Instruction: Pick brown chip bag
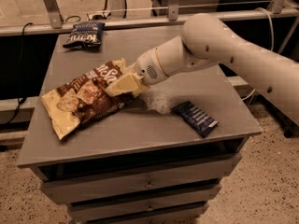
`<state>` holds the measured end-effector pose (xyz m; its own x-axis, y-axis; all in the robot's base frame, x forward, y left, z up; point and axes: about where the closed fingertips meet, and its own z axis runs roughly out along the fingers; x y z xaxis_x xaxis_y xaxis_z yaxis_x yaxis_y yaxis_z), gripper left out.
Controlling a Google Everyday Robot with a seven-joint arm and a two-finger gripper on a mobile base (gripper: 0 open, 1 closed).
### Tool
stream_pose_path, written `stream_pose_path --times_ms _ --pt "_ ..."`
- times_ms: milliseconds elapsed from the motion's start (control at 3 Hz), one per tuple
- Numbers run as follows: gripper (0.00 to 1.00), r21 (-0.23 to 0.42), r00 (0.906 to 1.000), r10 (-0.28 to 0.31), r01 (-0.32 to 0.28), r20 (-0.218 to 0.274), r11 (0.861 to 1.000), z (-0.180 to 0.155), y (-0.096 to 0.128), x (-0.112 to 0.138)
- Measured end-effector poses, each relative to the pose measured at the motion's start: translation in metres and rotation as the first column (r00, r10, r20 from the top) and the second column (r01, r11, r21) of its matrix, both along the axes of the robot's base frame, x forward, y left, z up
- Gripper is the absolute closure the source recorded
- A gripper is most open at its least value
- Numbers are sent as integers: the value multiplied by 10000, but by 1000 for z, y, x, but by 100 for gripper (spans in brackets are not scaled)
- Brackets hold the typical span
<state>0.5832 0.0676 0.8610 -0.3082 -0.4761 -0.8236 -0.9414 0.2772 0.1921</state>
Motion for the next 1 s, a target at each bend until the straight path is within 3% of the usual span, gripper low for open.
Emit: stream_pose_path --times_ms 667,1000 --pt "93 69 9990 -398 397 222 9992 12 -17 6" --pt "100 320 9950 -733 712 681 9969 37 -42 20"
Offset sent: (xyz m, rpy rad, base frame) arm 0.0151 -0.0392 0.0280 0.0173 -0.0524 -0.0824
